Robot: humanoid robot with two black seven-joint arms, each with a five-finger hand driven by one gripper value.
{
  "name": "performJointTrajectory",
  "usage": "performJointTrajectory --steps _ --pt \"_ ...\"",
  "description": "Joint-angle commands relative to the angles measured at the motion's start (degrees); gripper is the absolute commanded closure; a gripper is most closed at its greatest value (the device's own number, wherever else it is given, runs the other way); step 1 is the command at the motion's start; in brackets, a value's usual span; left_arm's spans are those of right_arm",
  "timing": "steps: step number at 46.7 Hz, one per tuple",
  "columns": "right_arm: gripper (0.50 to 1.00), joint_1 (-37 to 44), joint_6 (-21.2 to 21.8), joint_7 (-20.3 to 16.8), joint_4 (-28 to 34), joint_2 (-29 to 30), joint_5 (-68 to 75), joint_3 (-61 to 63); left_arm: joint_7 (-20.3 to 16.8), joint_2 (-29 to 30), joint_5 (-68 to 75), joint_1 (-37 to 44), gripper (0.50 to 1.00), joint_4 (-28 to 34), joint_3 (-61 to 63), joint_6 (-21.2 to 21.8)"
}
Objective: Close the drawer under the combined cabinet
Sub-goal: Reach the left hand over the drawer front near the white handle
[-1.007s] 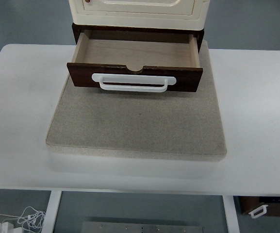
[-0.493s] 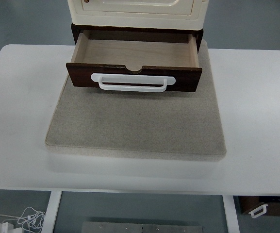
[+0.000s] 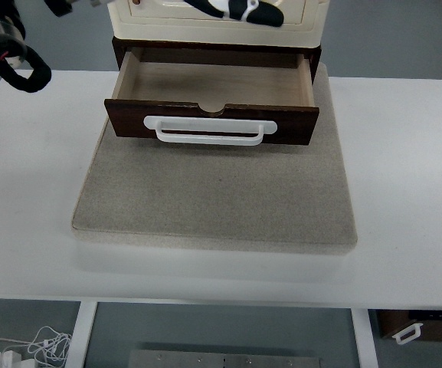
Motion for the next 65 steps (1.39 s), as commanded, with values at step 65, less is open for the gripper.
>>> performJointTrajectory --steps 65 --pt "0.548 0.0 0.0 0.0 0.0 0.0 0.0 0.0 40.6 -9.1 9.9 -4.3 0.504 3.2 21.5 -13.5"
